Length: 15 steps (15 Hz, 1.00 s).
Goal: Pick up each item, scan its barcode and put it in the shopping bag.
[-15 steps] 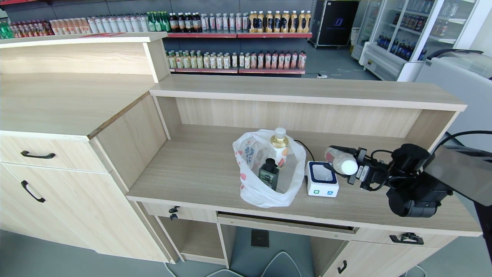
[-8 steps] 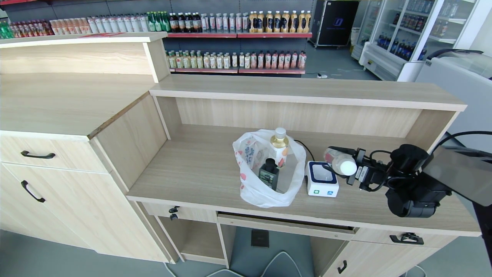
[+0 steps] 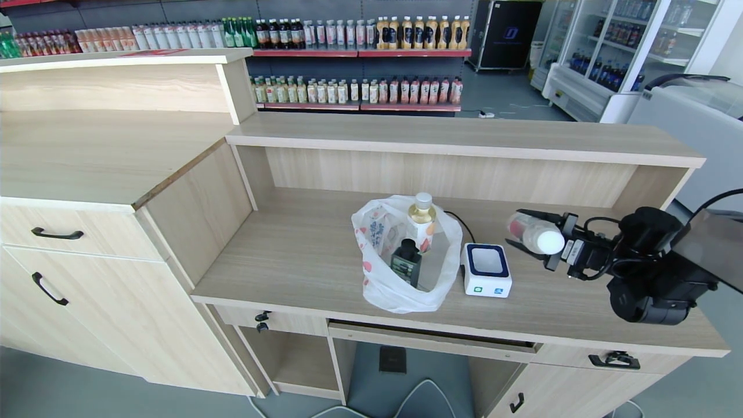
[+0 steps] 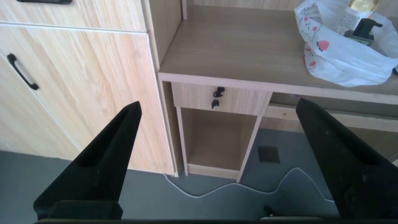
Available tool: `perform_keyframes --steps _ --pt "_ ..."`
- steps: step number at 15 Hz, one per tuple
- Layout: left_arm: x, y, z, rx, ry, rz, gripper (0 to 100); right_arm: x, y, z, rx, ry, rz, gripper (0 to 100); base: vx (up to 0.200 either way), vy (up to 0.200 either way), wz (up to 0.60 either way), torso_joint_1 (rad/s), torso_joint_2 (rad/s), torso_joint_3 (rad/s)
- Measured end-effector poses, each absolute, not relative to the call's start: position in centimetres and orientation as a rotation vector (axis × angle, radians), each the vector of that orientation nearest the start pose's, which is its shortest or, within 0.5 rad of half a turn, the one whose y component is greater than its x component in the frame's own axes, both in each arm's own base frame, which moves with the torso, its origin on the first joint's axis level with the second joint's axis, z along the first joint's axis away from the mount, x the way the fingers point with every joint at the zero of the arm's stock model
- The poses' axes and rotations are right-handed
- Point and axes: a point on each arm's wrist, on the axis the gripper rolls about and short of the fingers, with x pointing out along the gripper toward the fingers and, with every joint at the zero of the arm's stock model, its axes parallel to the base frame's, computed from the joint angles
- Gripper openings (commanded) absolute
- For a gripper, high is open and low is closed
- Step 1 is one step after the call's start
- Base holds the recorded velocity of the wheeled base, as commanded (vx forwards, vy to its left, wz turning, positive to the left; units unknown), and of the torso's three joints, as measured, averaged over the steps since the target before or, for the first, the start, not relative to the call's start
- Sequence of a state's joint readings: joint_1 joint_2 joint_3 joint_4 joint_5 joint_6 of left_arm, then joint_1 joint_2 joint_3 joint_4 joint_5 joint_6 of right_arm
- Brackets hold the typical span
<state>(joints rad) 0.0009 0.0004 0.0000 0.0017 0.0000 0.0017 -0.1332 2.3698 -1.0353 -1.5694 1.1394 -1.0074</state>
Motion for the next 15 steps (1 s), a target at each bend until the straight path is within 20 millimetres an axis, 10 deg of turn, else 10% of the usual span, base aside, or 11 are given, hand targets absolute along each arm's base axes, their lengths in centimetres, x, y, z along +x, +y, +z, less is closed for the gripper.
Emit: perform_keyframes --steps 6,9,15 --pt "-2.3 0.0 7.5 0.002 0.002 0.002 100 37.5 -6.2 15.0 -0.742 -0.432 0.695 0 0.000 0.000 0.00 0.000 0.00 0.000" --pt "-2.3 0.0 7.5 0.002 0.002 0.001 100 34.9 -8.4 17.8 -0.429 -0.174 0.255 0 0.000 0.000 0.00 0.000 0.00 0.000" --pt "-2.3 0.0 7.5 0.001 0.002 0.001 100 31.9 -8.9 17.9 -0.266 -0.010 -0.358 0 0.000 0.000 0.00 0.000 0.00 0.000"
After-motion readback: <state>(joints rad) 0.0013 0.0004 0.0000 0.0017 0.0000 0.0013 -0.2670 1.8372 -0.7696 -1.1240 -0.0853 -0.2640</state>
